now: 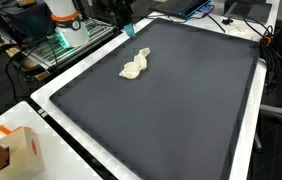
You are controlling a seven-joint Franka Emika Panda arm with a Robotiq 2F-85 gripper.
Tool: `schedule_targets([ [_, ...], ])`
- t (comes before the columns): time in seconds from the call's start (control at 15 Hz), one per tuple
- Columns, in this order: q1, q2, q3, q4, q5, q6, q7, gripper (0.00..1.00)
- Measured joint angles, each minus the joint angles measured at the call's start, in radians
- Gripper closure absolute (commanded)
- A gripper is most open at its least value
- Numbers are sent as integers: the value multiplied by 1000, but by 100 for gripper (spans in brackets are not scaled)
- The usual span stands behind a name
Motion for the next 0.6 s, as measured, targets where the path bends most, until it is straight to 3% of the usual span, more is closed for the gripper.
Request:
schedule_targets([
  [0.33, -1, 120, -48, 17, 87, -6, -383, 75],
  [0.6, -14, 194, -80, 45, 173, -74, -670, 75],
])
